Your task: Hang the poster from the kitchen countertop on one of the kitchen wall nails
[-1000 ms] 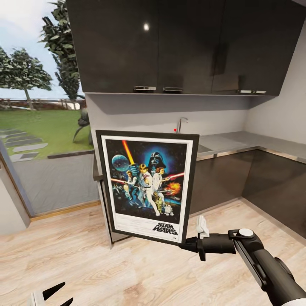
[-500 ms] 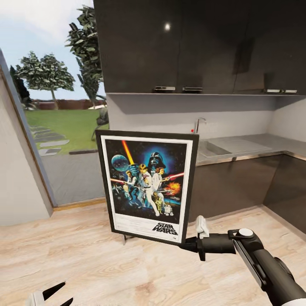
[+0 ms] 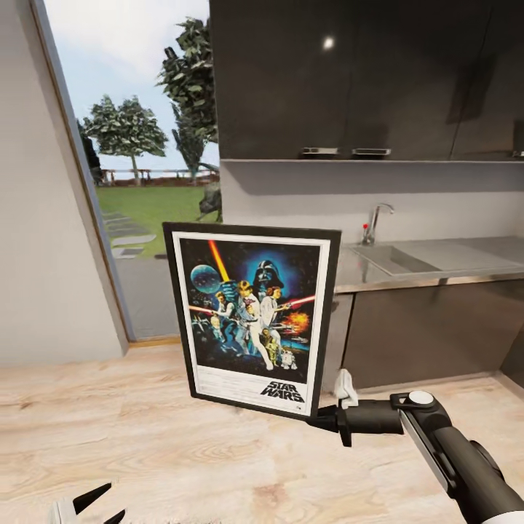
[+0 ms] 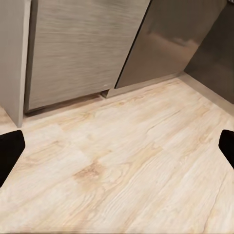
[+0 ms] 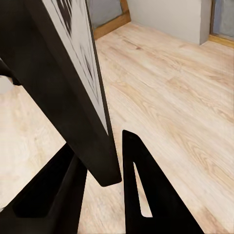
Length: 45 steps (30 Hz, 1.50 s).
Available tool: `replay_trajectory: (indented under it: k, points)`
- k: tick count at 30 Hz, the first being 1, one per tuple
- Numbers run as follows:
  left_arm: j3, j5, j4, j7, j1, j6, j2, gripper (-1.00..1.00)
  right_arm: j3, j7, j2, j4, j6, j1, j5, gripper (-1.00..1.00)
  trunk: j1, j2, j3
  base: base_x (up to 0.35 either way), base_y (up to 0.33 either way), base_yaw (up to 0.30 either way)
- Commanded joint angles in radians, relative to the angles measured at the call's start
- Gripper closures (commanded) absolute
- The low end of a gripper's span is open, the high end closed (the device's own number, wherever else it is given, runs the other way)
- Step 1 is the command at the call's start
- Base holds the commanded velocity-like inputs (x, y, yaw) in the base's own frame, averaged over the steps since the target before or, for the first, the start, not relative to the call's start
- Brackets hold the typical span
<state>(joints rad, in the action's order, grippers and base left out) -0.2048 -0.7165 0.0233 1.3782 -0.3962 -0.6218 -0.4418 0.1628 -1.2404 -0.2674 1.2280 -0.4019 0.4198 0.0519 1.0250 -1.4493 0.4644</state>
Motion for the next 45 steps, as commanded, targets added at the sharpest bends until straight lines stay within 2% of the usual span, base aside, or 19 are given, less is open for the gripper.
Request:
replay_trajectory:
  k: [1, 29, 45]
  points:
    - [-0.008, -0.009, -0.001, 0.002, -0.001, -0.006, 0.0, -1.0, 0.001, -0.001, -0.001, 0.001, -0.011, 0.0, 0.006, 1.0, 0.0, -0.001, 0.001, 0.0, 0.0, 0.282]
    - [-0.008, -0.009, -0.001, 0.002, -0.001, -0.006, 0.0, -1.0, 0.001, -0.001, -0.001, 0.001, -0.011, 0.0, 0.006, 1.0, 0.0, -0.001, 0.001, 0.0, 0.0, 0.279]
    - [-0.008, -0.009, 0.0, 0.002, -0.001, -0.006, 0.002, -1.0, -0.001, 0.0, -0.001, -0.001, -0.011, -0.003, 0.008, 1.0, 0.0, -0.001, 0.001, 0.0, 0.0, 0.037]
